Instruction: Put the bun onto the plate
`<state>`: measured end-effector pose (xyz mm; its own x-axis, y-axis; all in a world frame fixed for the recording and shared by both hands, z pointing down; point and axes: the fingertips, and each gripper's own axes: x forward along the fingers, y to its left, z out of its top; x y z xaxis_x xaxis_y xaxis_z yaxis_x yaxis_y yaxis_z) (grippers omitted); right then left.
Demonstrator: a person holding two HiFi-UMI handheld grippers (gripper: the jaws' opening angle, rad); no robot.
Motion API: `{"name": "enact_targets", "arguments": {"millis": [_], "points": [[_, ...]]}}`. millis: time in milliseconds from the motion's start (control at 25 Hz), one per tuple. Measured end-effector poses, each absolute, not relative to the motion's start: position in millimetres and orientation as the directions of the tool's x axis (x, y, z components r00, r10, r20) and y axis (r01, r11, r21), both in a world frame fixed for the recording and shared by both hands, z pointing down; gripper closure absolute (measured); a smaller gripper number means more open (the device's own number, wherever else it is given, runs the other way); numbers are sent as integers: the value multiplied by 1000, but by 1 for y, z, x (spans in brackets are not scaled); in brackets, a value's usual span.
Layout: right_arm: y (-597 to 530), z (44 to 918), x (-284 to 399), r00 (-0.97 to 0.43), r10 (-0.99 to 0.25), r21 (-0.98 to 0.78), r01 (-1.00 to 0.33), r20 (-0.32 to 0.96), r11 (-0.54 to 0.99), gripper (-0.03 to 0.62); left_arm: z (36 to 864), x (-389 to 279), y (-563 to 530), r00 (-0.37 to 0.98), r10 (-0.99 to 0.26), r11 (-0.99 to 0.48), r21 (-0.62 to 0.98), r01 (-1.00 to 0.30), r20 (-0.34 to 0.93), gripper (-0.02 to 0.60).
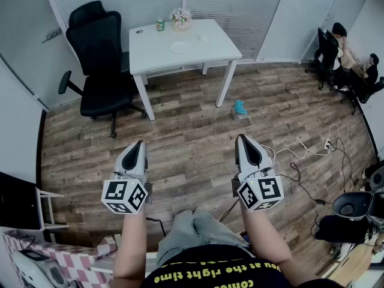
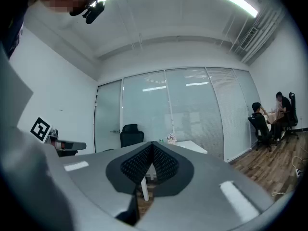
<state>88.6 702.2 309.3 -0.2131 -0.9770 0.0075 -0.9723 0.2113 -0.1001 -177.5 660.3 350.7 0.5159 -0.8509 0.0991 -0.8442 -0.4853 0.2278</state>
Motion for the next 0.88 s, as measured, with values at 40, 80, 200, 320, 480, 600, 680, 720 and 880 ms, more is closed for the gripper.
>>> {"name": "enact_targets", "arguments": {"millis": [40,80,200,320,480,600,680,720,880], "points": [[702,309,90,-214,-977,-100,-972,7,212,589,350,-176,660,518,-850,-488,227,-843,97,581],[701,309,91,-215,-977,-101,-972,7,213,589,349,-174,659,520,-849,-490,227,-842,95,581],[697,308,94,-223,-975,-103,-970,2,222,589,347,-169,657,520,-849,-492,223,-842,94,581],[692,308,100,-231,-973,-106,-967,-4,230,589,345,-165,653,515,-852,-488,214,-846,94,581],[680,309,111,-225,-974,-109,-968,-14,225,589,341,-162,646,498,-862,-474,203,-857,89,581],[670,310,119,-228,-973,-117,-966,-22,229,589,341,-158,639,483,-871,-460,197,-866,88,580],[663,309,125,-235,-972,-122,-964,-28,236,589,341,-153,634,476,-875,-455,190,-870,87,581],[660,308,128,-236,-971,-124,-963,-33,239,589,340,-151,632,474,-876,-454,186,-872,85,581],[646,305,139,-238,-970,-117,-963,-47,242,588,335,-148,623,465,-882,-448,172,-877,78,581]]}}
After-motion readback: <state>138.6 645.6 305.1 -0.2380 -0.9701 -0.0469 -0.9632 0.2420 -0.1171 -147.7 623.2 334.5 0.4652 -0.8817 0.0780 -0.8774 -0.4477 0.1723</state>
